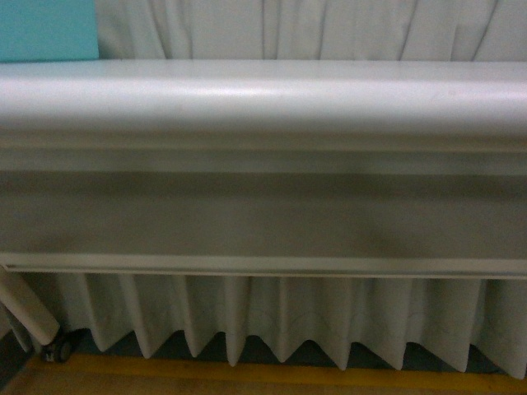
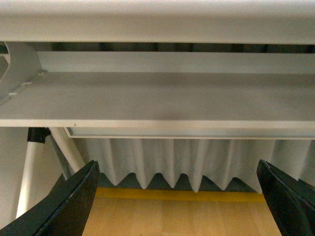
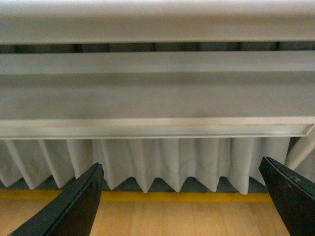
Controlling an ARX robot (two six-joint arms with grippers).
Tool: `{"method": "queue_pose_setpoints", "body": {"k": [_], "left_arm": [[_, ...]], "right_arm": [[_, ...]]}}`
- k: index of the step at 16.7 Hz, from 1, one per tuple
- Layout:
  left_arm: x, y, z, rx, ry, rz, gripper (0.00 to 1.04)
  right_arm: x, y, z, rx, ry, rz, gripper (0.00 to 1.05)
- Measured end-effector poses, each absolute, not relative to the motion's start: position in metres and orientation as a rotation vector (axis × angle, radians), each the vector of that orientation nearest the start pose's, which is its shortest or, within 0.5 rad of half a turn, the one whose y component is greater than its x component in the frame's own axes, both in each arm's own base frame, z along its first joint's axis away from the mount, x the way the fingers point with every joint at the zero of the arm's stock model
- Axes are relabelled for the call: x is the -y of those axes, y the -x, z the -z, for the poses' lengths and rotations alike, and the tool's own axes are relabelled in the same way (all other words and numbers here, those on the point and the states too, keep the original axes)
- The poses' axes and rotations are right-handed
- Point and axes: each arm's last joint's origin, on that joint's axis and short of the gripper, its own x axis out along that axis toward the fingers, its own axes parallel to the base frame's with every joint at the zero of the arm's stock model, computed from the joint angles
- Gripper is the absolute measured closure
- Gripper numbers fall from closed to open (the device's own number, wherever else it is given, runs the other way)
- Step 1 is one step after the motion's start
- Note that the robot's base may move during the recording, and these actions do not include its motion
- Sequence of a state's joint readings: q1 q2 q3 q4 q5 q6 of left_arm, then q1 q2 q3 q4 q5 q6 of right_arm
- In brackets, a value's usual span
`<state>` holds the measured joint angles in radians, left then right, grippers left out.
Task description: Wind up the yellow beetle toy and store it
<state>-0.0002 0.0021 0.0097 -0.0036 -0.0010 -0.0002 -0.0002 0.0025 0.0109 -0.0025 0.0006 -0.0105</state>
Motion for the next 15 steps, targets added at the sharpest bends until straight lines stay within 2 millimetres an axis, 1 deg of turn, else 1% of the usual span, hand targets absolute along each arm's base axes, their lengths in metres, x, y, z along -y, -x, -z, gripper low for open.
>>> {"method": "queue_pose_setpoints", "body": {"k": [15], "left_arm": [[0.0, -0.0972, -0.1663, 0.004, 0.0, 0.0, 0.07]], "right_arm": [[0.0, -0.0972, -0.1665, 0.003, 0.01, 0.001, 0.07]]}}
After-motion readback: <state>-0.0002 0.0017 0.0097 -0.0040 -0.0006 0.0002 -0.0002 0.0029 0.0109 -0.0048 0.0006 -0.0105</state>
